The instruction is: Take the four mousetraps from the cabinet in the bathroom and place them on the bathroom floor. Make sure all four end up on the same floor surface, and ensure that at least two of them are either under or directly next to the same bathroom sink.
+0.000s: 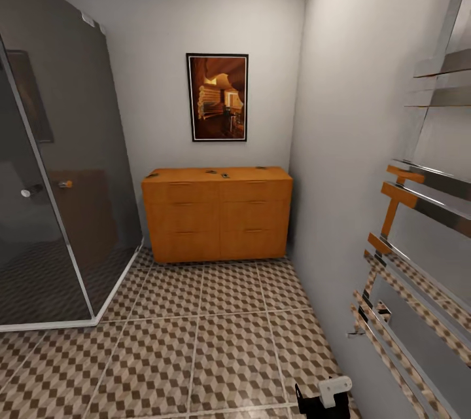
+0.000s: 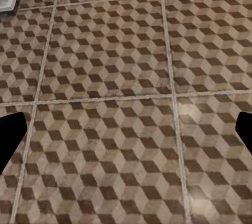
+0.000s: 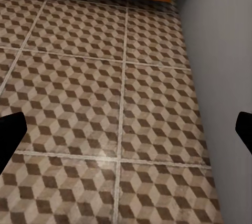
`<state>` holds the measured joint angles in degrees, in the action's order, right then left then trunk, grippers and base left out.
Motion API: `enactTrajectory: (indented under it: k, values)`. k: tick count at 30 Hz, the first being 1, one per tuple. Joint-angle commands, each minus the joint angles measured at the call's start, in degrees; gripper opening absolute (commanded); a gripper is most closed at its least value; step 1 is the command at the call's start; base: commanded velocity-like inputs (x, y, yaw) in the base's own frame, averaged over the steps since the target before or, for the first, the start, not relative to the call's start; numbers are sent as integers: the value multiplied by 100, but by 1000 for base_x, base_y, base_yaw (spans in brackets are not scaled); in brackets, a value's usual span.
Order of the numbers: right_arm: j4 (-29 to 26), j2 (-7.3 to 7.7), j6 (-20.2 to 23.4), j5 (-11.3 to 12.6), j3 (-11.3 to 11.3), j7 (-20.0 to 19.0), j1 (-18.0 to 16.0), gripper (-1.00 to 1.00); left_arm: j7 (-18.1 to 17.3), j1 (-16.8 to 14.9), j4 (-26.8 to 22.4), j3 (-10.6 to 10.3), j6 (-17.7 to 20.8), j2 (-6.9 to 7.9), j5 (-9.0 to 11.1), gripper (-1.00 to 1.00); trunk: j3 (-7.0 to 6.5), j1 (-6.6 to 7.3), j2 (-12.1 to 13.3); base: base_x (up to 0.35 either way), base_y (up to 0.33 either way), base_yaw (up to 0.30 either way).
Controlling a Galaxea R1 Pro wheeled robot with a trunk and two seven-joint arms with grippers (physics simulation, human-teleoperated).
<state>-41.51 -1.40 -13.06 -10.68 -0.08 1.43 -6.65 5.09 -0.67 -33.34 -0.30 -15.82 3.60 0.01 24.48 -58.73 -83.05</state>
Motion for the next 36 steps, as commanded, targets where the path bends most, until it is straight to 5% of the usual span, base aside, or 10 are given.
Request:
enactTrajectory:
  k: [1, 15, 36]
  values:
    - [2, -1, -12, -40, -1, 15, -3, 100, 18, -3, 3, -5, -17, 1, 1, 100, 6, 0, -3, 0, 0, 0]
    - [2, -1, -12, -40, 5, 15, -3, 100, 18, -3, 3, -5, -17, 1, 0, 100, 6, 0, -3, 24, 0, 0]
    - [2, -1, -12, -40, 2, 15, -3, 100, 18, -3, 3, -5, -13, 1, 7, 100, 6, 0, -3, 240, 0, 0]
